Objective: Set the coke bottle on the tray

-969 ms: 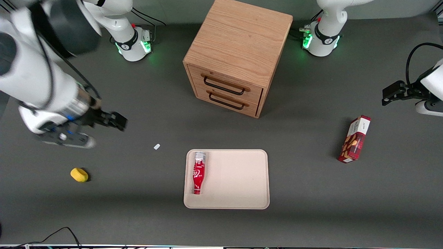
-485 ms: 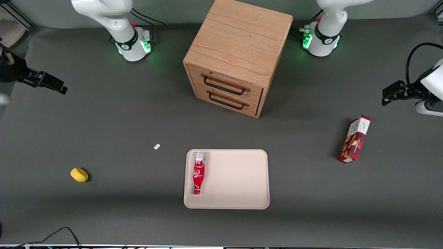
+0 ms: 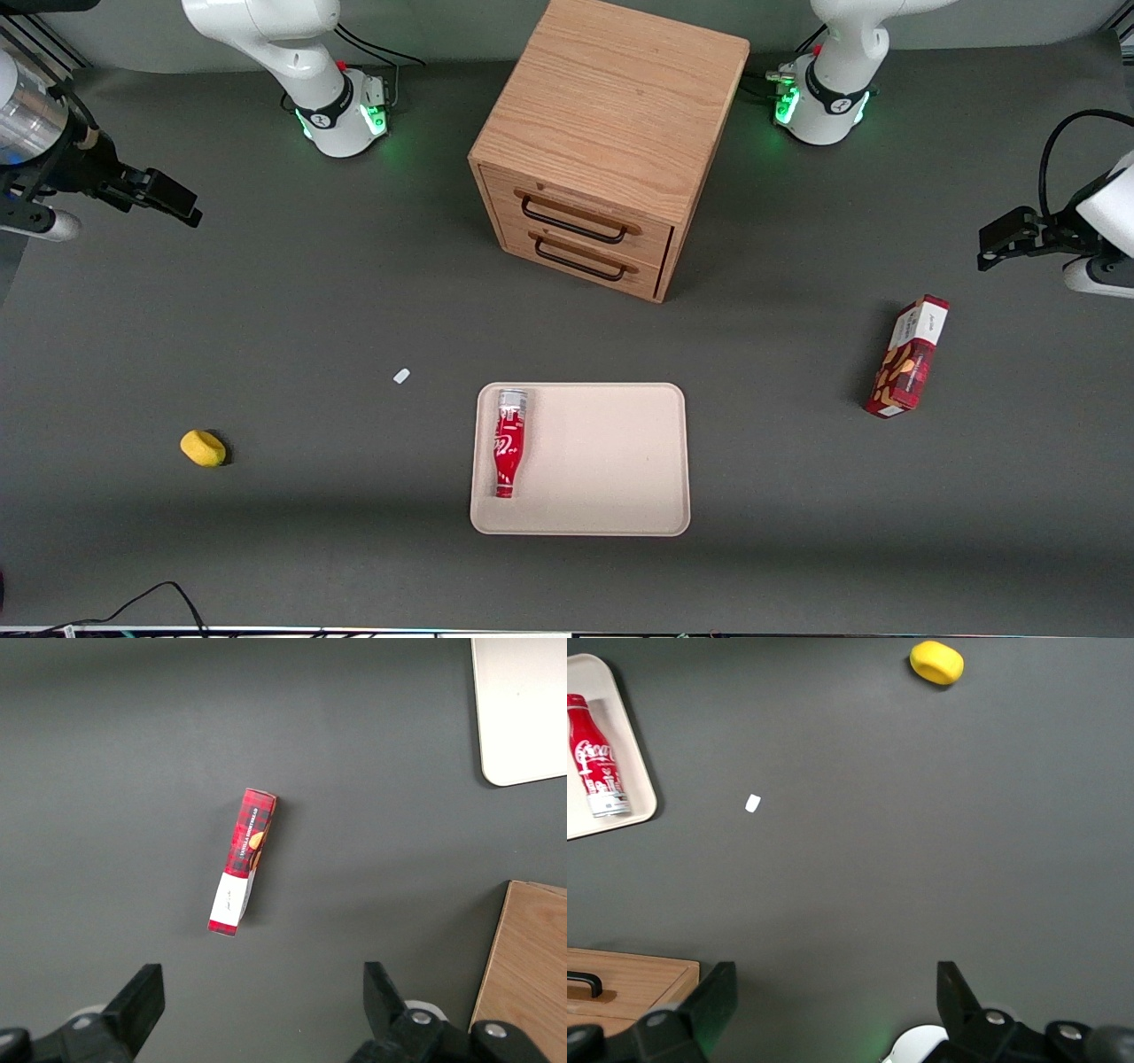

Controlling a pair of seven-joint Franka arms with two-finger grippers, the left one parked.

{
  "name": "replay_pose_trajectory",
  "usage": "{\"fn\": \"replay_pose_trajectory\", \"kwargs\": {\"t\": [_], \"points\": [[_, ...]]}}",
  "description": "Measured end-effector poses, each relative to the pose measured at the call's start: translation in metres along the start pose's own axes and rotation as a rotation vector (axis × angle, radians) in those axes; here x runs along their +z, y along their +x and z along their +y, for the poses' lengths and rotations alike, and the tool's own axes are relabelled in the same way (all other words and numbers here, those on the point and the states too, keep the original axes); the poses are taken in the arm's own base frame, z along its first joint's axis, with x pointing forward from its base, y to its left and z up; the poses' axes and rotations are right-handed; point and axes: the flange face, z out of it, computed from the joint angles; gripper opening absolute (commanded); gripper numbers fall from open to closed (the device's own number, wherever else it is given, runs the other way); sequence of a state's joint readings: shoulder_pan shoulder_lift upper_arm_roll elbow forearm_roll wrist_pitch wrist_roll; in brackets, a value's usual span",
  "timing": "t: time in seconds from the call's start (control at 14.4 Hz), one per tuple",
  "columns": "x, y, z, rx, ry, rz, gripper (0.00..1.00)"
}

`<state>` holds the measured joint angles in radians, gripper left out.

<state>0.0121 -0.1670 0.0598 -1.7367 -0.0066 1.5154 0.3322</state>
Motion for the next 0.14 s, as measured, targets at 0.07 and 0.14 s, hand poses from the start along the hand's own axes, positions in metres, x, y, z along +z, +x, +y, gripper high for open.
{"fn": "replay_pose_trajectory", "kwargs": {"t": [0.07,0.14], "points": [[-0.0025,0.0005,-0.0006,-0.001,0.001,0.004,1.00],[-0.0055,0.0023,-0.0011,-0.001,0.003,0.007,1.00]]}}
